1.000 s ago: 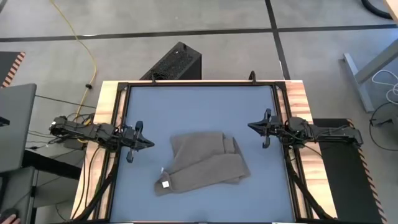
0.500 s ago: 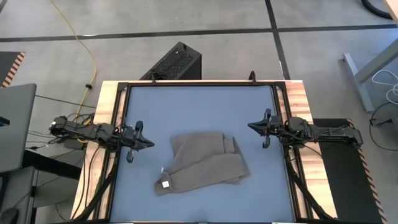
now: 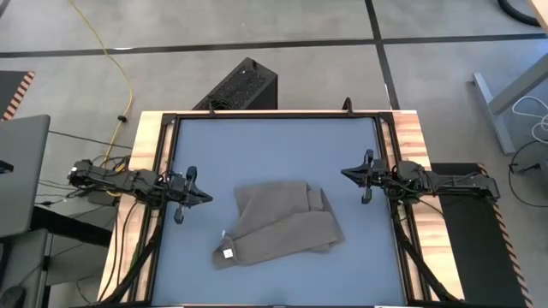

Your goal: Roll towel

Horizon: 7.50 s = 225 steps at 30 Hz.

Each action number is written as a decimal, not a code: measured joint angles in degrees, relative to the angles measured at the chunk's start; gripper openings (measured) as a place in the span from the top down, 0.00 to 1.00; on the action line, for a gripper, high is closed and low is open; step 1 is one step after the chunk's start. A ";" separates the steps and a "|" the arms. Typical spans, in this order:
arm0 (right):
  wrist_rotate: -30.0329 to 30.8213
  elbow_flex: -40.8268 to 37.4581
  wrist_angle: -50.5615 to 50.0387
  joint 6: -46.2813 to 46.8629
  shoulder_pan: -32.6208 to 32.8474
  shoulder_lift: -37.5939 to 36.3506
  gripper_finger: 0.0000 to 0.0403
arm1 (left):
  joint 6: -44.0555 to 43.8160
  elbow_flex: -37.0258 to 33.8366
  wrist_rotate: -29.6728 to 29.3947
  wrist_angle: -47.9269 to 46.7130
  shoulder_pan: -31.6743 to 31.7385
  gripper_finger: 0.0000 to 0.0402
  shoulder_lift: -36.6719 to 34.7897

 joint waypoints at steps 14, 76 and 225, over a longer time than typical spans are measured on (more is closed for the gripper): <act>0.00 0.00 0.00 -0.01 0.02 -0.01 0.92 | 0.00 0.00 -0.02 0.00 0.00 1.00 0.02; -0.10 23.40 5.92 10.03 20.03 38.62 0.89 | -0.41 29.12 1.75 8.19 -14.71 0.94 66.80; 7.18 55.49 -42.58 28.01 42.88 85.99 0.50 | -9.01 43.82 6.28 -19.98 -20.00 1.00 81.33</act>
